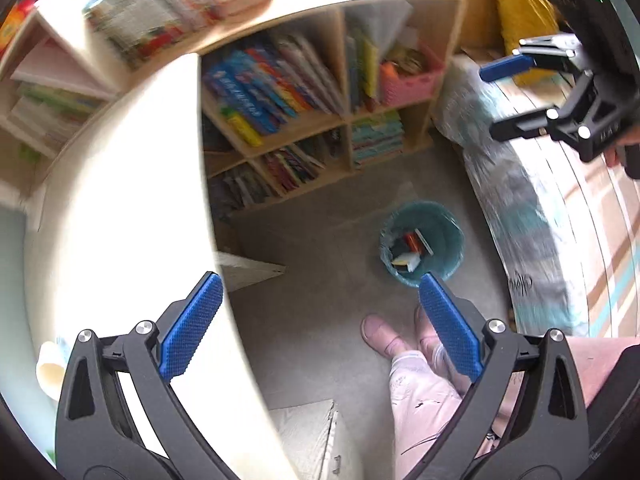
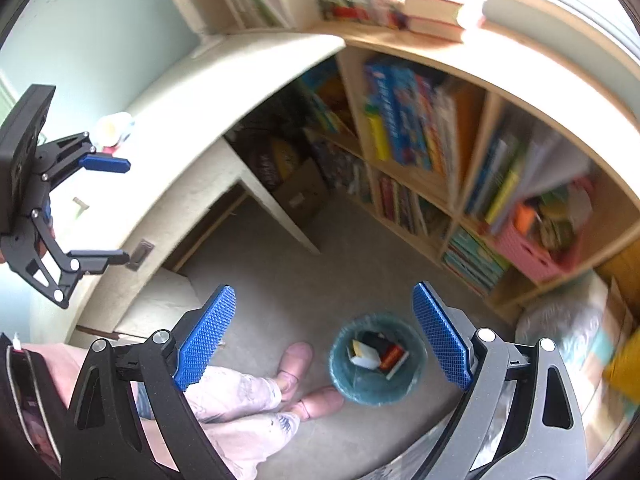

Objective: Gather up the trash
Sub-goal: 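Move both open tools back over the table, then grasp the small white-and-red box with the left tool while the right tool grasps the paper cup rim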

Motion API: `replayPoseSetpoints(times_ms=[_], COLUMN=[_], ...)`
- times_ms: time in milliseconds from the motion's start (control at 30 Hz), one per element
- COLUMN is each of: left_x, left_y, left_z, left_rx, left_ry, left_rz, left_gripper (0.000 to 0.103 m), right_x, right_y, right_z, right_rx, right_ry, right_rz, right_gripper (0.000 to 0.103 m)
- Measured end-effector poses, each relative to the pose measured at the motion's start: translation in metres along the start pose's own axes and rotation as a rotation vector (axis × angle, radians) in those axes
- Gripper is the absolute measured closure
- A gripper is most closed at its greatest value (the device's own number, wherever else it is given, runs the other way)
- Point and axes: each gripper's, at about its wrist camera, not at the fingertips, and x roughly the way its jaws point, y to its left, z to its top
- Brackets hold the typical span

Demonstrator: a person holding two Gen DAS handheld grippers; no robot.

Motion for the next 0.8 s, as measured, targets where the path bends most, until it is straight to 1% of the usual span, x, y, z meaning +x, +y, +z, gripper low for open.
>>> replayPoseSetpoints(times_ms=[100,133,233,300,467,567,800], left_x=[-0.011,-0.013,-0.023,-0.03,-0.047,-0.054,-0.067], left_y=[0.025,0.032,0.056,0.072,0.103,0.126,0.169], left_z=[-0.013,-0.016,-0.033,-0.045,-0.067,-0.082,-0.117], left_rx=[-0.077,-0.099,-0.217,-0.276,-0.35,-0.4,-0.49], left_ry=[-0.003,-0.002,-0.017,-0.024,-0.044,-0.041,-0.039], left_rz=[0.02,0.019,-0.011,-0.003,0.07,0.101,0.153], left_gripper=[0.007,0.007,0.007,0.007,0.007,0.007,0.007], right_x=[0.003,0.005,0.01,0.012,0.022,0.029,0.047], right_y=[0.013,0.017,0.03,0.039,0.06,0.075,0.12], right_z=[0.016,0.02,0.033,0.041,0.061,0.076,0.116], right_rx=[-0.032,-0.04,-0.065,-0.081,-0.135,-0.175,-0.272], right_ry=[-0.001,0.004,0.014,0.009,0.021,0.026,0.038], right_rz=[0.028,0.043,0.068,0.083,0.101,0.114,0.141], right_gripper=[0.013,0.013,0.013,0.013,0.013,0.013,0.013])
